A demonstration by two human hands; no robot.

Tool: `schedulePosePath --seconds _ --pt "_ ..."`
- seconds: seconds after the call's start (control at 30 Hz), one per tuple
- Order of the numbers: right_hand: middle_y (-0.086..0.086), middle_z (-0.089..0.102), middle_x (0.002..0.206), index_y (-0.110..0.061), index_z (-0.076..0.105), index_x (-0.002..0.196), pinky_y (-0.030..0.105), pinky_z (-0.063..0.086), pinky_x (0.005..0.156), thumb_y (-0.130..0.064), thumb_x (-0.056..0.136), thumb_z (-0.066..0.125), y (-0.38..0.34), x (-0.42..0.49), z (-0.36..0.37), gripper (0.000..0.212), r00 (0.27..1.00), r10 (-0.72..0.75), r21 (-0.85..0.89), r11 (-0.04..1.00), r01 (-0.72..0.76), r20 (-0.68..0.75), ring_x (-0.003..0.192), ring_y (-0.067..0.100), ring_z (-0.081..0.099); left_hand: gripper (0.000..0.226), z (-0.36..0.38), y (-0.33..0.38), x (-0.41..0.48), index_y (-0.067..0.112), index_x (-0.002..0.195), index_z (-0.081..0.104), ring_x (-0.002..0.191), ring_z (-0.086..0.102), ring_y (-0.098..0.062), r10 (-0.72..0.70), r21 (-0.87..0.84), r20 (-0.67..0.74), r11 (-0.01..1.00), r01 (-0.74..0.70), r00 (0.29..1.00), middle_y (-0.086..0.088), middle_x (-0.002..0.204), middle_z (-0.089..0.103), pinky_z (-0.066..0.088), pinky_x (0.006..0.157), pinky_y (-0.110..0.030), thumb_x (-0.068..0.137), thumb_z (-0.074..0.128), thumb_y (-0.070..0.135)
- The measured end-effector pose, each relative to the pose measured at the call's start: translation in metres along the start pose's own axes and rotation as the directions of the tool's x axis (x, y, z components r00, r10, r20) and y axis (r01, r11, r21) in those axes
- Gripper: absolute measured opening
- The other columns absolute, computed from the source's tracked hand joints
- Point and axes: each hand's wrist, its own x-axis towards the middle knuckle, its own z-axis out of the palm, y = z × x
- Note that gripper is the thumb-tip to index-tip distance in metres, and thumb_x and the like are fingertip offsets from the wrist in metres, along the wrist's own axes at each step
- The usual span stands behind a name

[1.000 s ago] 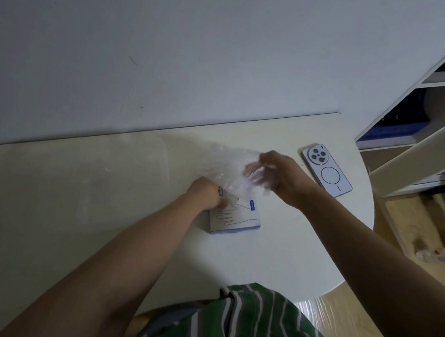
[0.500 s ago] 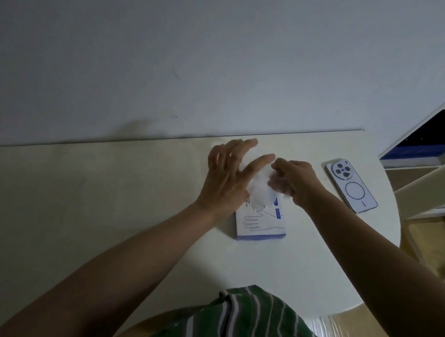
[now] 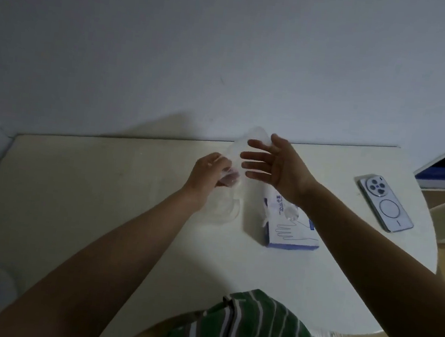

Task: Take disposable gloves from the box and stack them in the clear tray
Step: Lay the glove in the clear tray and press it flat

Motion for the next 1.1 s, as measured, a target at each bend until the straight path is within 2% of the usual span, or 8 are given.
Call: schedulePosePath --seconds 0.27,0.43,0.53,0.7,0.8,0.93,1.0,1.1 --pt "0.02 0.064 0.121 -0.006 0.054 0.132 0.042 0.049 0.098 -0.011 0.097 0.054 0.03 0.045 0.081 0.035 0.995 0.095 -0.595 0.802 -0.056 0.034 0.109 0.032 0.064 0.011 -0.089 -0.029 -0.004 -0.003 0.087 0.062 0.073 0.066 -0.032 -0.163 0.176 -0.191 0.964 0.197 0.968 -0.021 0.086 0.067 0.057 0.076 -0.042 0.091 0.058 0.006" --pt "0.016 0.066 0.118 -0.01 0.057 0.128 0.026 0.047 0.081 -0.008 0.093 0.058 0.058 0.066 0.105 0.035 0.977 0.205 -0.708 0.699 -0.1 0.065 0.105 0.024 0.063 0.009 -0.111 -0.038 0.008 -0.001 0.086 0.062 0.075 0.061 -0.03 -0.226 0.363 -0.221 0.884 0.295 0.949 -0.021 0.089 0.067 0.054 0.077 -0.04 0.087 0.057 0.006" --pt "0.014 0.066 0.117 -0.012 0.059 0.127 0.021 0.047 0.073 -0.007 0.093 0.059 0.075 0.075 0.107 0.034 0.971 0.234 -0.747 0.652 -0.125 0.042 0.102 0.023 0.062 0.017 -0.11 -0.043 0.017 -0.002 0.101 0.065 0.085 0.068 -0.032 -0.184 0.49 -0.258 0.821 0.293 0.948 -0.019 0.098 0.071 0.056 0.085 -0.042 0.093 0.052 0.007" --pt "0.009 0.06 0.111 -0.018 0.047 0.139 0.026 0.049 0.072 -0.008 0.091 0.06 0.094 0.087 0.101 0.05 0.95 0.306 -0.765 0.595 -0.246 -0.068 0.093 0.022 0.059 0.03 -0.106 -0.053 0.025 0.004 0.121 0.048 0.099 0.062 -0.032 0.067 0.898 -0.219 0.404 0.175 0.973 -0.017 0.111 0.062 0.048 0.076 -0.035 0.092 0.045 0.0" --pt "0.011 0.052 0.125 -0.024 0.034 0.147 0.034 0.051 0.088 -0.01 0.091 0.063 0.104 0.093 0.103 0.065 0.918 0.39 -0.813 0.511 -0.28 -0.071 0.107 0.029 0.058 0.045 -0.099 -0.055 0.027 0.003 0.131 0.037 0.103 0.056 -0.029 0.216 0.979 -0.137 0.179 0.099 0.967 -0.017 0.122 0.048 0.047 0.077 -0.033 0.088 0.052 -0.001" --pt "0.013 0.038 0.142 -0.018 0.033 0.148 0.04 0.047 0.101 -0.011 0.088 0.066 0.112 0.097 0.105 0.069 0.929 0.362 -0.88 0.413 -0.232 -0.075 0.123 0.032 0.049 0.031 -0.09 -0.054 0.029 0.011 0.11 0.052 0.095 0.053 -0.025 0.438 0.971 0.237 -0.125 -0.203 0.867 -0.01 0.111 0.051 0.042 0.073 -0.031 0.079 0.047 0.004" --pt "0.013 0.04 0.139 -0.009 0.035 0.144 0.036 0.047 0.097 -0.009 0.086 0.067 0.114 0.098 0.104 0.066 0.93 0.359 -0.893 0.386 -0.23 -0.085 0.121 0.03 0.049 0.032 -0.085 -0.06 0.033 0.01 0.117 0.049 0.097 0.056 -0.028 0.27 0.964 0.261 -0.02 -0.266 0.927 -0.012 0.113 0.052 0.041 0.072 -0.032 0.085 0.051 0.011" --pt "0.011 0.039 0.136 -0.012 0.044 0.141 0.028 0.047 0.083 -0.004 0.085 0.066 0.115 0.099 0.099 0.061 0.93 0.355 -0.885 0.398 -0.243 -0.095 0.112 0.027 0.051 0.062 -0.09 -0.071 0.04 0.006 0.139 0.03 0.112 0.054 -0.035 -0.165 0.964 0.065 0.266 -0.019 0.984 -0.02 0.129 0.043 0.045 0.083 -0.036 0.088 0.064 0.02"
